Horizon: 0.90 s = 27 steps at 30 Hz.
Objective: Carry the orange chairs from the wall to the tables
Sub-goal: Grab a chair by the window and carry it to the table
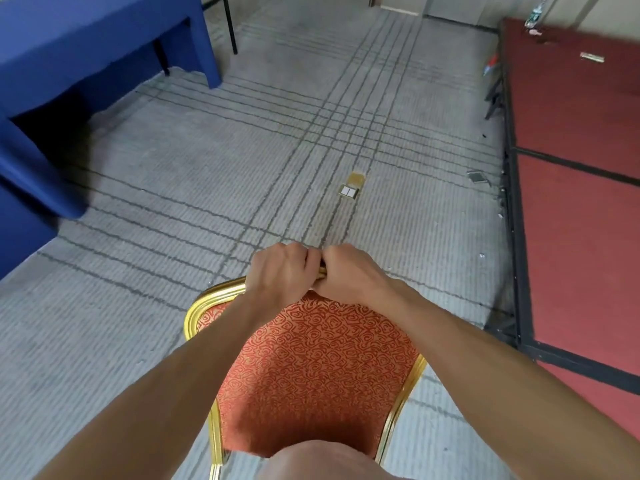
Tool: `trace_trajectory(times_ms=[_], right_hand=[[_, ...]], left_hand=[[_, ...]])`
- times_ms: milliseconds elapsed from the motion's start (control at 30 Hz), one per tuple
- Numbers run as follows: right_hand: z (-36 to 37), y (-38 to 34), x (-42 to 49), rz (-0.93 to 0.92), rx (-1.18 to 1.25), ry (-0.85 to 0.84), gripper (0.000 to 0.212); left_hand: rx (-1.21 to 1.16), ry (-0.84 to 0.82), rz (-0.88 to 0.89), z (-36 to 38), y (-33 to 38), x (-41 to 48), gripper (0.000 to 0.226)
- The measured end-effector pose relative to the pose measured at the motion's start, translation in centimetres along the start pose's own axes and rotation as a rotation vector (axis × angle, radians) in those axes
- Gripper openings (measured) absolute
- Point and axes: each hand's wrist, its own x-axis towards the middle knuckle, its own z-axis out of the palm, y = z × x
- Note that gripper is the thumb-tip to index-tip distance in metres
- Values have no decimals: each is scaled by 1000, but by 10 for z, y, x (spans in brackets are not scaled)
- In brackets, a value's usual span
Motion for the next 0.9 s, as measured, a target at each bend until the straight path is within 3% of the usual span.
trace_trajectory(times_ms=[300,433,500,600,733,800,900], right_hand=[[-85,16,80,-90,-154,140,16],[-94,38,122,-72,-223,189,15],[-95,49,148,-55,-247,176,17],[-99,66,197,-21,-282,152,17],[-110,89,257,43,-288,126,17],[-115,102,281,91,-290,114,16],[-123,117,317,102,-279,79,17]], left_hand=[[-154,170,-51,-26,-41,115,33],[-283,173,-49,-1,-59,168,35],[-346,93,-99,13,-71,197,40],[-336,136,-7,36,-96,242,35],[-98,230,246,68,-128,306,18],[-80,140,325,81,-134,332,11],[-154,96,261,96,-144,361,17]])
